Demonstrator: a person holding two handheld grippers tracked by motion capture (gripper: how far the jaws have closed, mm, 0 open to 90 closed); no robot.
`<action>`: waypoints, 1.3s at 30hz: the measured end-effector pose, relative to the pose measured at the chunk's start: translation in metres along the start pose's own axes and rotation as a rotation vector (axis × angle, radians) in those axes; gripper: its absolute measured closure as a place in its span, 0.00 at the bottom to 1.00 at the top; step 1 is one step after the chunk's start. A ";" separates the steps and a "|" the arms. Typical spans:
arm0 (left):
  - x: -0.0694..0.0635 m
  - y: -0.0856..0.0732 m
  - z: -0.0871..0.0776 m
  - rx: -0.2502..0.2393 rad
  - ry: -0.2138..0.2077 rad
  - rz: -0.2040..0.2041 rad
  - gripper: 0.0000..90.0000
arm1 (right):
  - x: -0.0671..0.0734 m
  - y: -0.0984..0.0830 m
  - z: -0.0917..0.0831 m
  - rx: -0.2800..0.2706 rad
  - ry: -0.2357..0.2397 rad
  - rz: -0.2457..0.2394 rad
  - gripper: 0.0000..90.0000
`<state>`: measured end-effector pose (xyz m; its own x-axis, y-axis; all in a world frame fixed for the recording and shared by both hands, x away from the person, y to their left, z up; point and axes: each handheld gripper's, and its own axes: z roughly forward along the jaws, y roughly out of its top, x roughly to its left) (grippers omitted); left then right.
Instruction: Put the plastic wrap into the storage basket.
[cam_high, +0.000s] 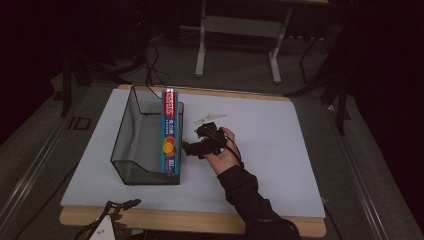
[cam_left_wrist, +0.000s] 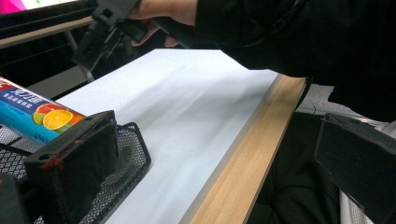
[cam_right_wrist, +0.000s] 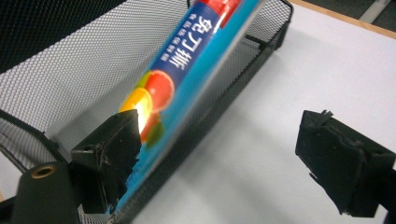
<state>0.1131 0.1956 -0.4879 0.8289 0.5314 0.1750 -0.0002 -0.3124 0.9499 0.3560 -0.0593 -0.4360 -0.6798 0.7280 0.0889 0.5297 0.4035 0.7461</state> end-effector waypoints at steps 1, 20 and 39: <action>0.000 0.000 0.000 0.000 -0.001 0.000 0.00 | -0.001 -0.002 -0.002 -0.004 -0.006 0.002 0.15; -0.001 0.000 0.001 0.008 -0.002 0.003 0.00 | -0.020 -0.048 -0.034 -0.035 -0.051 -0.030 0.15; -0.001 0.000 0.003 0.010 -0.003 0.003 0.00 | -0.044 -0.099 -0.058 -0.034 -0.056 -0.019 0.15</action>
<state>0.1139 0.1933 -0.4889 0.8306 0.5280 0.1772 0.0029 -0.3223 0.9466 0.3038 -0.1632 -0.4752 -0.6595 0.7507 0.0382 0.4992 0.3993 0.7690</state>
